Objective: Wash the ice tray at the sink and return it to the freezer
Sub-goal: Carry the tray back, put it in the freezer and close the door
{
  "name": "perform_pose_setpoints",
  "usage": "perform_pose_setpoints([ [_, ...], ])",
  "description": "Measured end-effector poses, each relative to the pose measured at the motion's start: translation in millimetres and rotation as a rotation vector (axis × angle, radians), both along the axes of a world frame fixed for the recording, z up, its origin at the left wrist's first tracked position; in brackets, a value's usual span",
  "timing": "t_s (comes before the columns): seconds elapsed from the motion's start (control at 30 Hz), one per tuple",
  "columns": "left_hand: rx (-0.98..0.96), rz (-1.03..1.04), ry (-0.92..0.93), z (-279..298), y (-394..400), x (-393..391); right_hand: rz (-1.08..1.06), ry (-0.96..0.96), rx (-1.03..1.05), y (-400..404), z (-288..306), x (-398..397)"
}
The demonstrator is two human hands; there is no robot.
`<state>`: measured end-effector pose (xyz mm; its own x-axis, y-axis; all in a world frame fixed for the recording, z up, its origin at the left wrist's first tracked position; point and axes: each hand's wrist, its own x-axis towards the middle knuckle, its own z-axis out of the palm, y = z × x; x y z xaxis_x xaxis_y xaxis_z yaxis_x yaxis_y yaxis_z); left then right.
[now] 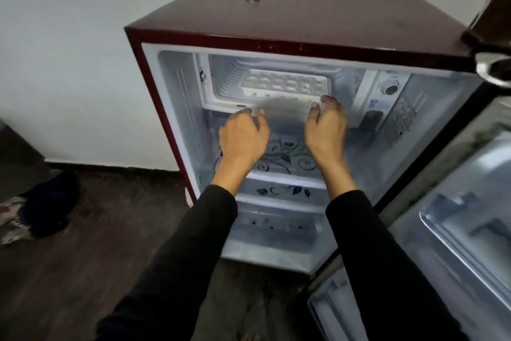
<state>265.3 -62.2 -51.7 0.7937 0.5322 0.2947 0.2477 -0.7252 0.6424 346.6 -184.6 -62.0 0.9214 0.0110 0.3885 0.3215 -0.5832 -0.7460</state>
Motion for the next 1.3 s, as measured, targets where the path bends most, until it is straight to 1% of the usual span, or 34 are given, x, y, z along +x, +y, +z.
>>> perform_pose_setpoints([
  [0.1,-0.045,-0.006,0.023,-14.5,-20.5,-49.2,-0.005,0.053,0.041,-13.4,-12.5,-55.5],
  [0.2,-0.056,-0.013,0.045,-22.7,-39.1,-91.2,0.012,0.095,0.025,-27.4,-21.0,-104.4],
  [0.43,-0.047,-0.069,0.066,-29.4,-68.4,-173.8,-0.016,0.093,0.052,-65.7,-36.2,-205.5],
  [0.7,-0.105,-0.236,0.132,-38.0,-118.7,-271.3,-0.167,0.053,0.082,-123.1,-49.8,-316.0],
  [0.87,-0.144,-0.301,0.154,-47.6,-155.1,-334.6,-0.295,0.065,0.099,-171.7,-59.8,-378.1],
  [1.0,-0.167,-0.352,0.134,-45.1,-183.4,-363.4,-0.449,-0.017,0.164,-219.5,-58.3,-405.7],
  [1.13,-0.184,-0.341,0.075,-35.6,-214.8,-379.1,-0.593,-0.155,0.231,-274.3,-57.4,-420.2],
  [1.3,-0.221,-0.360,0.008,-24.1,-280.5,-391.5,-0.797,-0.270,0.274,-358.6,-49.9,-432.1],
])
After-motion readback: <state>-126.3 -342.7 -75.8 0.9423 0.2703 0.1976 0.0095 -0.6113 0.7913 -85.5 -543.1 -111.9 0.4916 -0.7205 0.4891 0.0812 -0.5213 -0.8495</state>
